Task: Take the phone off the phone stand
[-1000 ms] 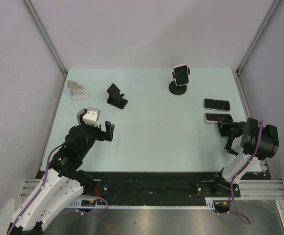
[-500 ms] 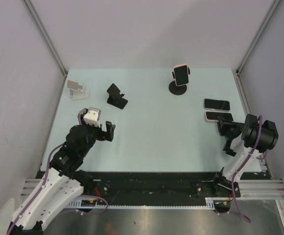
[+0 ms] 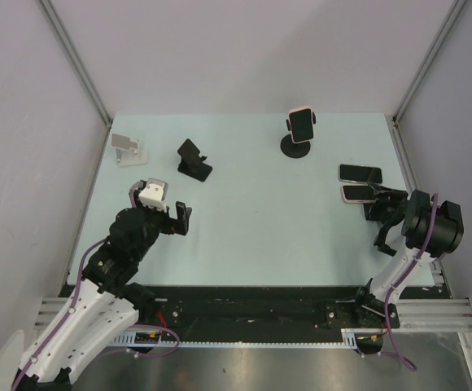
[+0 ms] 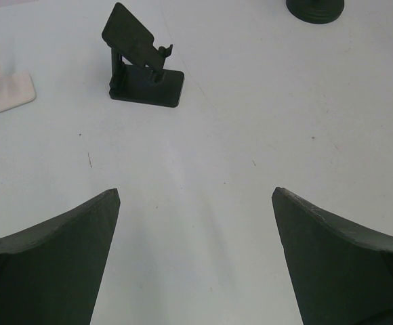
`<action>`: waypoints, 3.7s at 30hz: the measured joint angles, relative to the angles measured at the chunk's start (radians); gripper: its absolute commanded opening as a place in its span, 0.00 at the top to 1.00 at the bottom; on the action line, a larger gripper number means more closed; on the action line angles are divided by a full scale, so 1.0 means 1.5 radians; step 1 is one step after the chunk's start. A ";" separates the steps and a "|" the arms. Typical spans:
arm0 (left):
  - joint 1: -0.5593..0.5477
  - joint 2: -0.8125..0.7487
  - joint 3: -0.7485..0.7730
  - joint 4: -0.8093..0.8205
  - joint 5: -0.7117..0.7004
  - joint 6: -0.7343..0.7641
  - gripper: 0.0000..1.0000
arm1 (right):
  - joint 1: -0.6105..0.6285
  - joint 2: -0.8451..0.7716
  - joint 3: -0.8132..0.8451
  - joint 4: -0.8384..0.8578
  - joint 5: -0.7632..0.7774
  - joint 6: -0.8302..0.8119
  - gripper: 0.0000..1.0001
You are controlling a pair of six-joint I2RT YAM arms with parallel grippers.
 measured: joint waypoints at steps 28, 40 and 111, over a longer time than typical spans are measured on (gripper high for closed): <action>0.000 -0.017 0.000 0.001 0.001 0.000 0.00 | 0.027 -0.214 0.116 -0.519 0.094 -0.178 0.01; 0.000 -0.017 0.000 0.001 0.001 0.000 0.00 | 0.041 -0.158 0.167 -0.498 0.093 -0.182 0.02; 0.302 0.814 0.296 0.385 0.298 -0.263 0.48 | 0.475 -1.139 0.207 -1.151 0.207 -0.811 0.01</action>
